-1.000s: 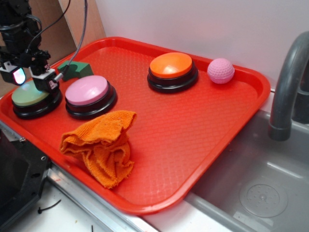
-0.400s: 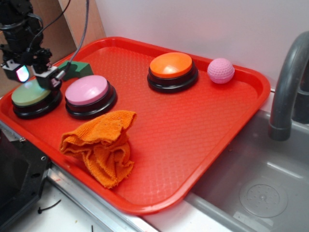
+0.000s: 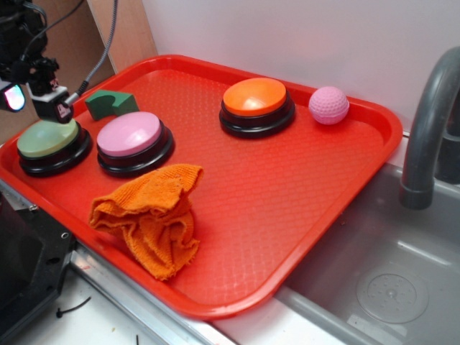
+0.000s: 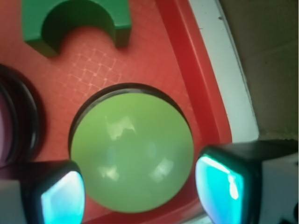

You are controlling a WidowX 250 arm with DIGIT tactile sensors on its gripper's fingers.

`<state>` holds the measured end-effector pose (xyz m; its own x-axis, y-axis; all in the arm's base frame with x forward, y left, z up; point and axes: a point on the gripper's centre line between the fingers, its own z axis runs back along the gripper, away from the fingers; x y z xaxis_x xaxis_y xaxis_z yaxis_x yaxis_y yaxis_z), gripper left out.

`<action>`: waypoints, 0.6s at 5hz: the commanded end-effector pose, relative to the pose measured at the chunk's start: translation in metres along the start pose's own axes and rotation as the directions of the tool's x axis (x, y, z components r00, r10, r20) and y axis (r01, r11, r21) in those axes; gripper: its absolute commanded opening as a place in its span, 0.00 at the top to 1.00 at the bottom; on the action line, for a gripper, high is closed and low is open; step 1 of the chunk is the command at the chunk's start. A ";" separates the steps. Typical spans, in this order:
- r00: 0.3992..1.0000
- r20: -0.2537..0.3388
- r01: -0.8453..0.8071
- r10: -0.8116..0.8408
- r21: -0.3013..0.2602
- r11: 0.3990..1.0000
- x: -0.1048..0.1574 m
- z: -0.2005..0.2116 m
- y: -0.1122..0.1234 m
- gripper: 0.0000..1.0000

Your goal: Push the green button.

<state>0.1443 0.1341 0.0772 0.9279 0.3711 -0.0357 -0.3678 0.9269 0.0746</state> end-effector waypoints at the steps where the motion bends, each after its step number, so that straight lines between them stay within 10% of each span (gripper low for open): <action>1: 0.994 0.102 -0.029 0.023 0.050 0.998 -0.004 0.041 0.011 0.00; 3: 0.995 0.099 0.017 -0.020 0.029 0.999 -0.001 0.057 0.008 0.00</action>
<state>0.1405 0.1294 0.1202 0.9364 0.3510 0.0016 -0.3500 0.9333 0.0806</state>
